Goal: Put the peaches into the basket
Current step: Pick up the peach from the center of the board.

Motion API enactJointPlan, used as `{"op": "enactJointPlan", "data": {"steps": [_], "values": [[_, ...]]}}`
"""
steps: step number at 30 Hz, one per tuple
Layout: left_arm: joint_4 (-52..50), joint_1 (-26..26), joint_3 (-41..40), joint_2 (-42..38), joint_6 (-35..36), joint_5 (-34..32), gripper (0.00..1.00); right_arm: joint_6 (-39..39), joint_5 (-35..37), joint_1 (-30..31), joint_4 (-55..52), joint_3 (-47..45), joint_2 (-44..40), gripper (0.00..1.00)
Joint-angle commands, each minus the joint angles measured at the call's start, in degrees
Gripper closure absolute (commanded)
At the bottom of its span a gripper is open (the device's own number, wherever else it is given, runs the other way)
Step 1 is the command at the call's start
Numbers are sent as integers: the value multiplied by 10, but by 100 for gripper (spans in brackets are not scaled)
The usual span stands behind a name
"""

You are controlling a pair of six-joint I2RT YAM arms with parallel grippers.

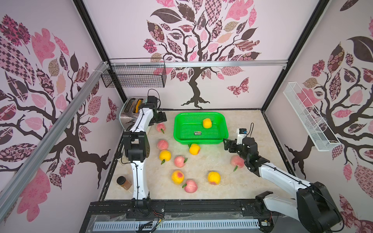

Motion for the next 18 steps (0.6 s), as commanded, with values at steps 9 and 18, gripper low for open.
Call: {"op": "enactJointPlan", "data": {"steps": [9,18], "values": [[9,0,30,57,4,-1,15,15,-4,2,34,3,33,11],[24,3,2,63,8,15,17,18,-15,2,39,12,59,11]]}}
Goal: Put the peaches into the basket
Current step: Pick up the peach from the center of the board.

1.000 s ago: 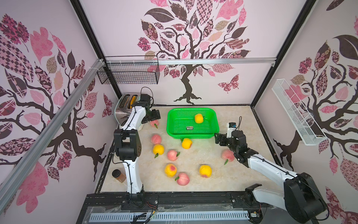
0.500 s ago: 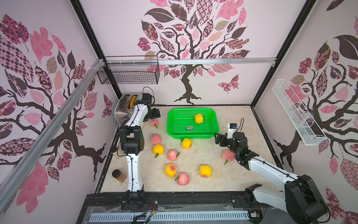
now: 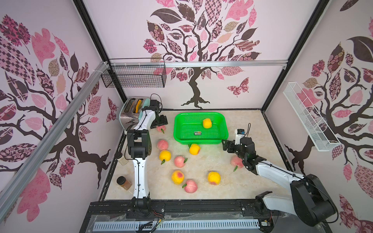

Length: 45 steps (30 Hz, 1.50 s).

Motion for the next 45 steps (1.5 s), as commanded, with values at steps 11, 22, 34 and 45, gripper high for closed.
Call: {"op": "enactJointPlan", "data": {"steps": [11,22,34,45], "values": [[2,5,-8,24,16,0,17,11,-9,2,10,12,-1,11],[-20,4,3,29,30,-4,19,12,-6,2,-1,19,4,11],[-15,2,0,26,37,13,28,13,-7,2,-10,30,20,11],[-1,-1,-13,6,41,6,30,39,-35,2,5,26,25,11]]}}
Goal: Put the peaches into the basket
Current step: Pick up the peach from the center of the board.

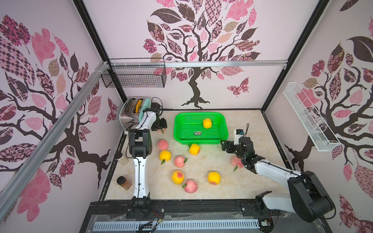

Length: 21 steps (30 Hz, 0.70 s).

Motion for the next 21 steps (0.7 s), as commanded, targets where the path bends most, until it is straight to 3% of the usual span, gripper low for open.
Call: {"op": "enactJointPlan", "data": {"steps": [1,21], "values": [[8,-2,-8,-20,8,0,30,10,-9,2,4,21,6,11],[16,-9,-24,-79,-3,-4,30,9,2,2,3,21,13,11]]}}
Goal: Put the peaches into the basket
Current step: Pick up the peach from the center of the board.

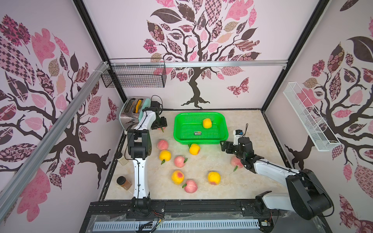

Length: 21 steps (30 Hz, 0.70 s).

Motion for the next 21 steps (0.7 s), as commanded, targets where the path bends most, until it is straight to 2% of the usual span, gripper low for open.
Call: {"op": "enactJointPlan", "data": {"steps": [1,7,12,21], "values": [[4,-4,0,-39,-3,6,30,3,4,2,-1,22,-3,11],[-3,-18,9,-80,-7,8,30,2,9,2,-1,20,-6,11],[-3,-26,34,-112,-35,51,30,1,10,2,0,18,-12,11],[13,-66,60,-144,-54,79,30,-7,19,2,-20,25,-21,11]]}}
